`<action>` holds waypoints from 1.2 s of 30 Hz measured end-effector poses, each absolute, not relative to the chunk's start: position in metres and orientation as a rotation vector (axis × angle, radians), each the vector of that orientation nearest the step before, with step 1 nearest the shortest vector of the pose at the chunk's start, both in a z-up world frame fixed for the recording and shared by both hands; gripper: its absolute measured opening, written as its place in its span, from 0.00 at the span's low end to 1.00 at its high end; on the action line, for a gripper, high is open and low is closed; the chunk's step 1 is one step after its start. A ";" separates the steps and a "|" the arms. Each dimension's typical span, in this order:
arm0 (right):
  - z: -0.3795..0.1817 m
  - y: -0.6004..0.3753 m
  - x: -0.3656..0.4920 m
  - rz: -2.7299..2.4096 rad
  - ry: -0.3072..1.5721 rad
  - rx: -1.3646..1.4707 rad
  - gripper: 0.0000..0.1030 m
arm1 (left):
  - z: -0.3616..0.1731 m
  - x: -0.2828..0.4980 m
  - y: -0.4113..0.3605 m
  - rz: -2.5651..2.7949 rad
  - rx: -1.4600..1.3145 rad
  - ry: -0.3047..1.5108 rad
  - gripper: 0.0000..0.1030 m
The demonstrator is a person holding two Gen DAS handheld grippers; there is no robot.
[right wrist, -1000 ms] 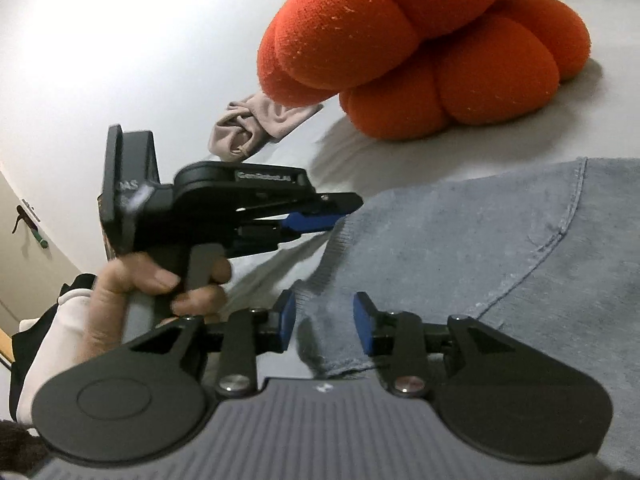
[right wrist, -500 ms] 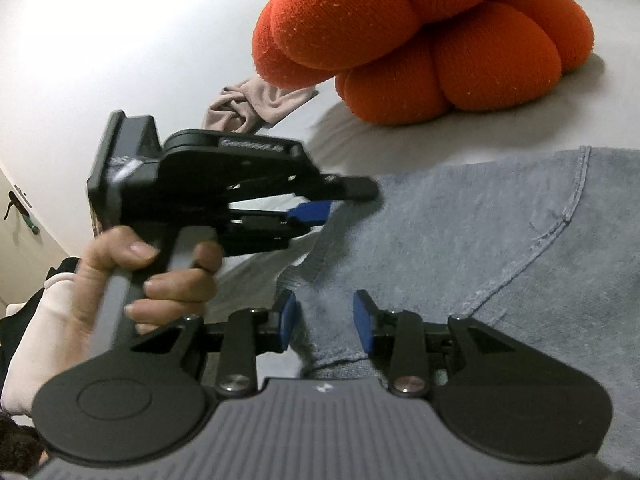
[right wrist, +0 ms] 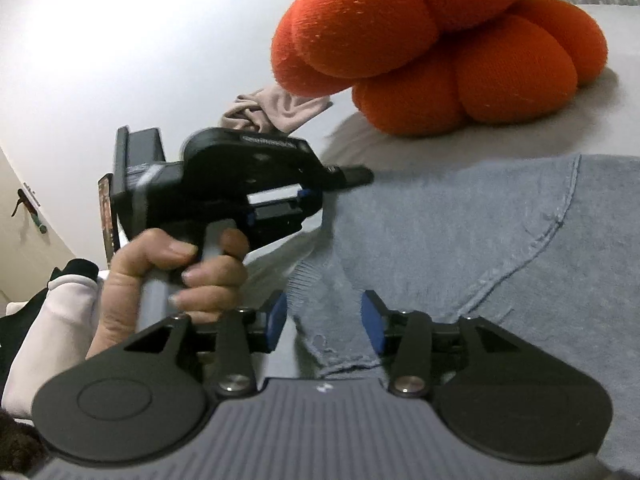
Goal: Fold clothes
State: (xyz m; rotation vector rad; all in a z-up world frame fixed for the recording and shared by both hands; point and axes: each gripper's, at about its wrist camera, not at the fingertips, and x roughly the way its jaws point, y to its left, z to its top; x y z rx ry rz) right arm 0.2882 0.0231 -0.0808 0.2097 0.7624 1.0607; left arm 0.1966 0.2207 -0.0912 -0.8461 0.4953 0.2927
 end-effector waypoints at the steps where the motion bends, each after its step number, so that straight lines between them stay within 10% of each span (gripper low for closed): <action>1: -0.081 0.023 0.288 1.060 0.760 0.209 0.47 | -0.089 0.195 0.221 0.303 -0.839 0.492 0.07; 7: -0.075 0.019 0.288 1.032 0.722 0.211 0.48 | -0.072 0.188 0.218 0.361 -0.741 0.463 0.35; 27: -0.048 -0.090 0.281 0.533 0.674 0.148 0.57 | -0.066 0.221 0.157 0.191 -0.259 0.642 0.38; 36: -0.032 -0.204 0.233 0.133 0.529 0.141 0.62 | -0.045 0.221 0.140 0.202 -0.285 0.650 0.61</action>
